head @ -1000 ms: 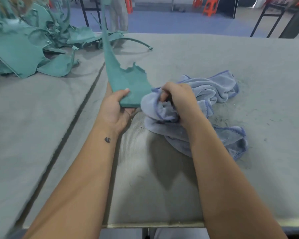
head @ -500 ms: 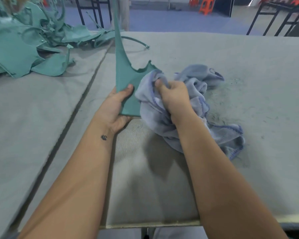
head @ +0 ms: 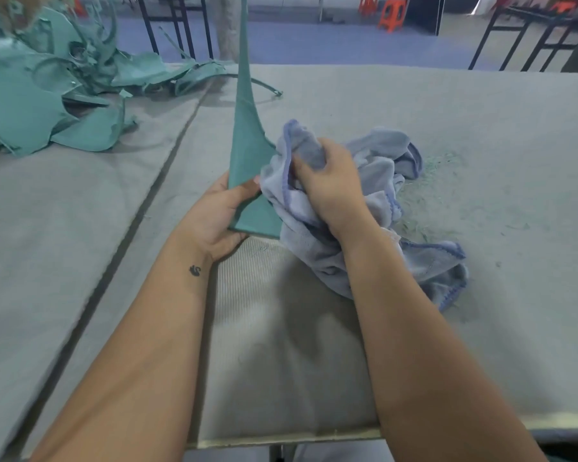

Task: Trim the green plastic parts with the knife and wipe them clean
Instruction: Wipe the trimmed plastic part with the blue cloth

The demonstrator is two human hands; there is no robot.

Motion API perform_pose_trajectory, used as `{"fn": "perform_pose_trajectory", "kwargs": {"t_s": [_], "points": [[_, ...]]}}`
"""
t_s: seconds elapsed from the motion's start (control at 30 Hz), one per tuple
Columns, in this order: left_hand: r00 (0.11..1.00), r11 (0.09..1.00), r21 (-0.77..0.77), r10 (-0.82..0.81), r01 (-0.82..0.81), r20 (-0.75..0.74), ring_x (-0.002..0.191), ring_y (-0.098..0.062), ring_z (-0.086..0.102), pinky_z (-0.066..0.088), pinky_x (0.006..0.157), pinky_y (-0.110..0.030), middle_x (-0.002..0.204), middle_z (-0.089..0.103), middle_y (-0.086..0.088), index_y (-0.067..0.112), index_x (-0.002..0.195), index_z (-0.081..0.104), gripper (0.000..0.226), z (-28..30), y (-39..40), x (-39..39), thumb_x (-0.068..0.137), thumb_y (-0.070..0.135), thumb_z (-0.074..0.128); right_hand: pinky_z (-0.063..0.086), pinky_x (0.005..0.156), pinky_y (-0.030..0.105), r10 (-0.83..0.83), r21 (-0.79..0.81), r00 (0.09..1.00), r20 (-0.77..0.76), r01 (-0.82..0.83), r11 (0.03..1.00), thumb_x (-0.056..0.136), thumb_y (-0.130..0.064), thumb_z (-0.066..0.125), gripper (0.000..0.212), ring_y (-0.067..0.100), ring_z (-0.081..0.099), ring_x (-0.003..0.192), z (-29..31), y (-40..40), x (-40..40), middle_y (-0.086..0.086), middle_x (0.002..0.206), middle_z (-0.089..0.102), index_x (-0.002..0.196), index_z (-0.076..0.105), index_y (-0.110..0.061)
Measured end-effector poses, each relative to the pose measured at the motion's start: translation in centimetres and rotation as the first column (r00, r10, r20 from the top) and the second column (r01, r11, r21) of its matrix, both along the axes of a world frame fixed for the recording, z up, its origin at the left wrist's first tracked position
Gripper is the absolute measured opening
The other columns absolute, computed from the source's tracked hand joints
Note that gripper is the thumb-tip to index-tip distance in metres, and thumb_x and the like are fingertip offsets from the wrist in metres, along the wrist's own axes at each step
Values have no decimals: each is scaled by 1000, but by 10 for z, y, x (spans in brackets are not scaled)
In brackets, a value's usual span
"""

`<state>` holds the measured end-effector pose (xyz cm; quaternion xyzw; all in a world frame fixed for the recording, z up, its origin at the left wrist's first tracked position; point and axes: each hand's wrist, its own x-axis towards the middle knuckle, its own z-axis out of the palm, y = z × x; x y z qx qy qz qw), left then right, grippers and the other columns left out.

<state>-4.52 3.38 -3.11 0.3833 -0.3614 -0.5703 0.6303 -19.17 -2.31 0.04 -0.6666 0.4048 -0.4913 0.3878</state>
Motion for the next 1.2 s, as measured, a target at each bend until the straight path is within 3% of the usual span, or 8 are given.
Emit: {"fn": "perform_pose_trajectory", "kwargs": {"t_s": [0.3,0.5,0.63,0.77,0.9,1.03,1.13,1.2], "points": [[1000,1000,-7,29,-29,-10,88,-22,71,58,70,-35,99,74,-6,12,112,65,24,-3,-3,1,89,10,59,38,58,11,91,-10,996,26,-90,996,93,-3,50,33,-5,45,57,-1,-2,-12,-18,59,51,69,54,-25],[999,999,-10,45,-45,-16,86,-21,72,58,68,-34,98,74,-6,11,113,63,25,-2,-2,-3,87,9,61,26,46,17,-108,-76,990,-86,101,992,92,-28,62,48,2,31,44,4,-3,0,-14,41,35,52,35,-24],[997,996,-33,76,-77,-14,87,-22,71,58,72,-34,99,73,-8,8,116,61,26,-1,-2,-7,92,4,55,29,51,15,-50,-79,992,-120,40,996,96,-17,54,38,-1,36,47,-1,-4,-6,-15,51,40,60,43,-23],[995,994,-37,102,-103,-20,86,-22,71,59,76,-36,96,73,-6,9,113,62,23,1,-1,-7,94,3,51,36,65,19,-57,-138,998,-8,55,989,97,-9,47,28,0,41,63,-7,5,-2,-14,66,47,74,54,-23],[977,981,36,192,-189,-96,87,-24,72,60,73,-37,97,74,-9,6,111,64,20,4,0,-2,96,4,50,40,68,15,-308,-15,904,297,327,945,99,-13,49,23,4,45,68,0,6,-7,-9,69,52,78,56,-17],[906,936,91,352,-340,-235,98,-26,71,60,69,-38,116,69,-12,5,127,58,30,9,-2,1,98,9,53,40,51,17,-394,165,778,490,361,918,99,-14,45,36,5,41,49,10,6,-23,-12,51,42,63,41,-18],[882,925,69,378,-374,-282,104,-26,68,59,75,-37,128,63,-14,4,136,52,37,11,-3,-2,100,11,49,40,55,17,-413,-137,894,175,437,889,89,-15,54,9,-1,51,54,3,12,-16,-17,55,55,80,52,-19],[891,938,49,341,-343,-299,101,-26,68,59,76,-35,129,62,-15,3,139,48,39,14,-2,-7,102,14,45,47,72,30,-335,-292,942,-23,314,903,86,-7,52,18,13,62,78,0,17,-4,-6,79,67,99,61,-15]]}}
